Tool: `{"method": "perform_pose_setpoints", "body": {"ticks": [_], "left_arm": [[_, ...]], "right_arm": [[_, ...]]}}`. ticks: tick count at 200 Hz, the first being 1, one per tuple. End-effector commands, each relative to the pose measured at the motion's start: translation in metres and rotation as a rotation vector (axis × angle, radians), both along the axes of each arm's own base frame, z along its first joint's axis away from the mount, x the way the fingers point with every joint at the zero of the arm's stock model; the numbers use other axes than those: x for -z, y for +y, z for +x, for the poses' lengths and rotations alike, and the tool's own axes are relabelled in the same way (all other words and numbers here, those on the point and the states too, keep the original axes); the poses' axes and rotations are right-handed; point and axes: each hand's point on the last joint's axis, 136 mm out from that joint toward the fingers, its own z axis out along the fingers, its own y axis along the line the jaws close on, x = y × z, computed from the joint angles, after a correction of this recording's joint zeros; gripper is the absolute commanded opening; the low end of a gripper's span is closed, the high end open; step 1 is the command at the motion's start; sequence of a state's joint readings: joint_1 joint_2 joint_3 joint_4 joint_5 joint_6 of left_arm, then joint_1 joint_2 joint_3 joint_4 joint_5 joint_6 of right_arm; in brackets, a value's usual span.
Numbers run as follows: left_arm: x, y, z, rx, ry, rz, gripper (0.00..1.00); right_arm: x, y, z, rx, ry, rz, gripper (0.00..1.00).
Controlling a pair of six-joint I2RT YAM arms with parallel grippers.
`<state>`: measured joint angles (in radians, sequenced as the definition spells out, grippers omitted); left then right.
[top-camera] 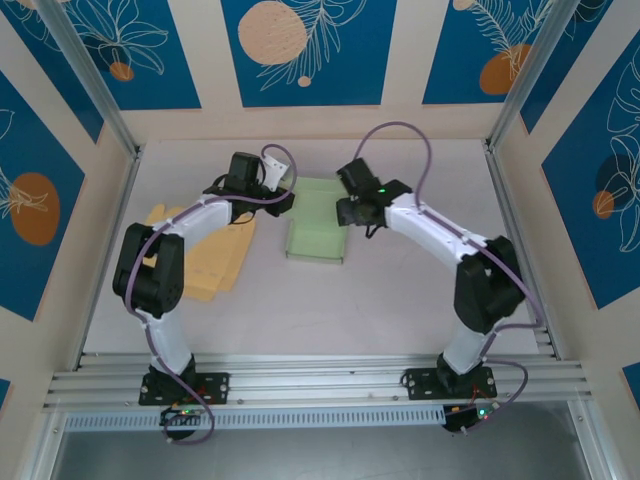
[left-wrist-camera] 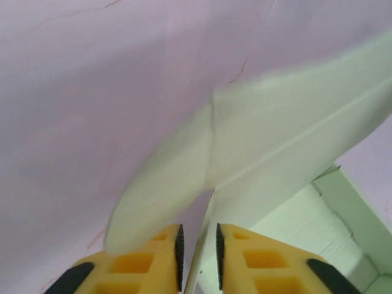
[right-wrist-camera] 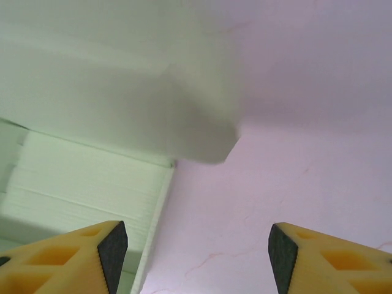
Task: Fold the paper box
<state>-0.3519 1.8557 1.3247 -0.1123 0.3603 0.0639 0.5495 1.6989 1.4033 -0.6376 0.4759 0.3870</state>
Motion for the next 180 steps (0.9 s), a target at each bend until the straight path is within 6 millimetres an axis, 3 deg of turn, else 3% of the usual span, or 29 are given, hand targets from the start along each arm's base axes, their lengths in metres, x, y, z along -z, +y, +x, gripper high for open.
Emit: {"method": "perform_pose_setpoints", "body": {"ticks": [1, 43, 72, 111, 180], "left_arm": [[-0.015, 0.000, -0.009, 0.029, -0.033, 0.003, 0.31], [-0.016, 0.009, -0.014, 0.042, -0.033, 0.060, 0.46], [-0.017, 0.014, -0.016, 0.062, -0.034, 0.092, 0.46], [-0.009, 0.013, -0.011, 0.082, -0.012, 0.118, 0.42], [-0.003, 0.008, -0.001, 0.081, 0.011, 0.108, 0.19]], "right_arm": [[-0.016, 0.010, 0.008, -0.124, -0.040, 0.146, 0.65], [-0.015, -0.004, 0.025, -0.208, -0.036, 0.251, 0.64], [-0.006, -0.002, 0.032, -0.252, -0.014, 0.267, 0.64], [0.009, 0.007, 0.038, -0.269, 0.027, 0.273, 0.60], [0.025, 0.013, 0.044, -0.253, 0.056, 0.254, 0.48]]}}
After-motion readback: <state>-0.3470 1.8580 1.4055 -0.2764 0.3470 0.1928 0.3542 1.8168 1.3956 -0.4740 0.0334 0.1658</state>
